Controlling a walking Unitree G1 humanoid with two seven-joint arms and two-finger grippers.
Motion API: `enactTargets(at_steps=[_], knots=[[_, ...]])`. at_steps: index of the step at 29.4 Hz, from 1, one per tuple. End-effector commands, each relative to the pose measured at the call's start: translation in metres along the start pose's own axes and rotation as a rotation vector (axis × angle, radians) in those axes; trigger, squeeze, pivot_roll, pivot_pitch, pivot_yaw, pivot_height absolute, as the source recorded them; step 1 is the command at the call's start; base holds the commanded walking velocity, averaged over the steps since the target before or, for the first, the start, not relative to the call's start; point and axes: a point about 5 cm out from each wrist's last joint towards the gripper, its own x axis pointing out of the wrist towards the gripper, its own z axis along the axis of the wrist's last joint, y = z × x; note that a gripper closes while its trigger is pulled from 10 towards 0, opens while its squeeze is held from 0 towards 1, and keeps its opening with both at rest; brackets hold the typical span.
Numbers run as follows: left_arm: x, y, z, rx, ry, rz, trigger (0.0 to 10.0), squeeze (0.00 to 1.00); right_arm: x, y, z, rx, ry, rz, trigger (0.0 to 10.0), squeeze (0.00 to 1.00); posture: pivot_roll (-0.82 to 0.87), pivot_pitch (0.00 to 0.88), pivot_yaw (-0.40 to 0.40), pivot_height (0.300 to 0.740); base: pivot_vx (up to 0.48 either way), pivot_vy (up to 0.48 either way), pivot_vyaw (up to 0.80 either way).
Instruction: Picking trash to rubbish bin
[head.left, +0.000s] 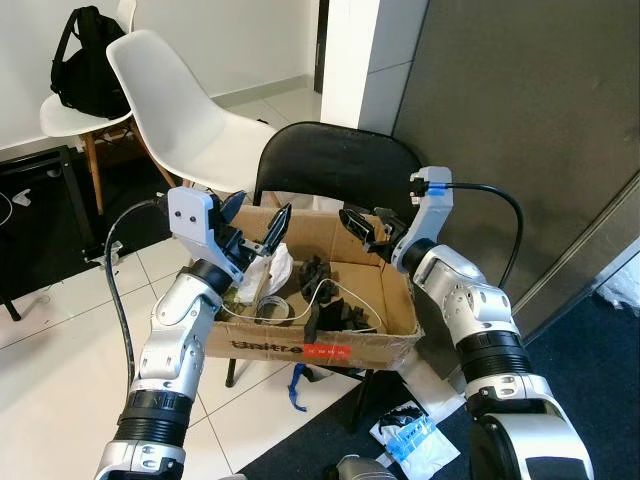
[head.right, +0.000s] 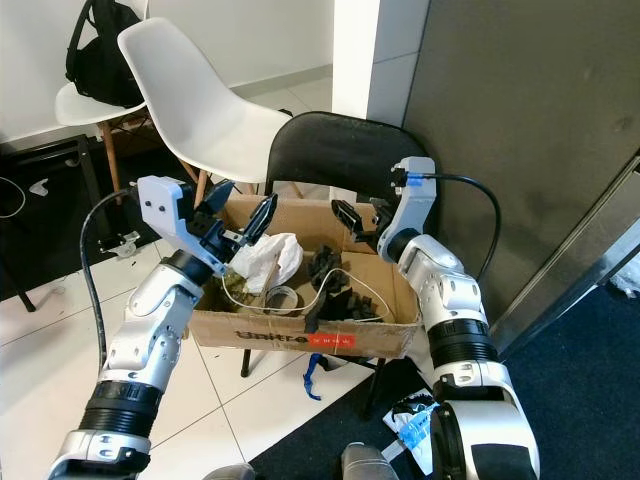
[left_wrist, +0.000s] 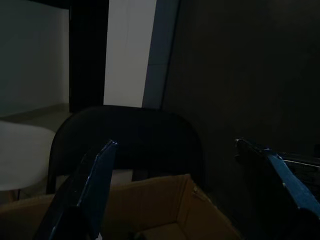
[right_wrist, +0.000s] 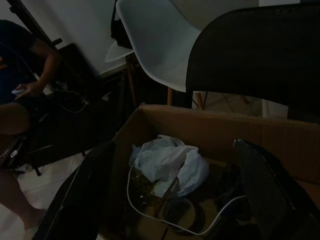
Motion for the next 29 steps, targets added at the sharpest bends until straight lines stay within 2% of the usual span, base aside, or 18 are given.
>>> enactTargets(at_steps=[1, 5, 29], knots=[[-0.0002, -0.0011, -0.0034, 0.004, 0.027, 0.002, 10.0, 0.0, 0.0019, 0.0001, 0.0013, 0.019, 0.003, 0.003, 10.0, 0.0, -0.04, 0.0, -0.02, 0.74, 0.0, 0.0, 0.0], [0.0007, -0.0003, -0.0068, 0.007, 0.062, 0.01, 10.0, 0.0, 0.0018, 0.0, 0.0005, 0.024, 0.005, 0.004, 10.0, 0.0, -0.04, 0.0, -0.02, 0.74, -0.184, 0.0, 0.0], [0.001, -0.0011, -0.0074, 0.014, 0.069, 0.005, 10.0, 0.0, 0.0014, 0.0018, 0.0006, -0.013, -0.012, 0.036, 10.0, 0.0, -0.04, 0.0, -0.018, 0.74, -0.36, 0.0, 0.0]])
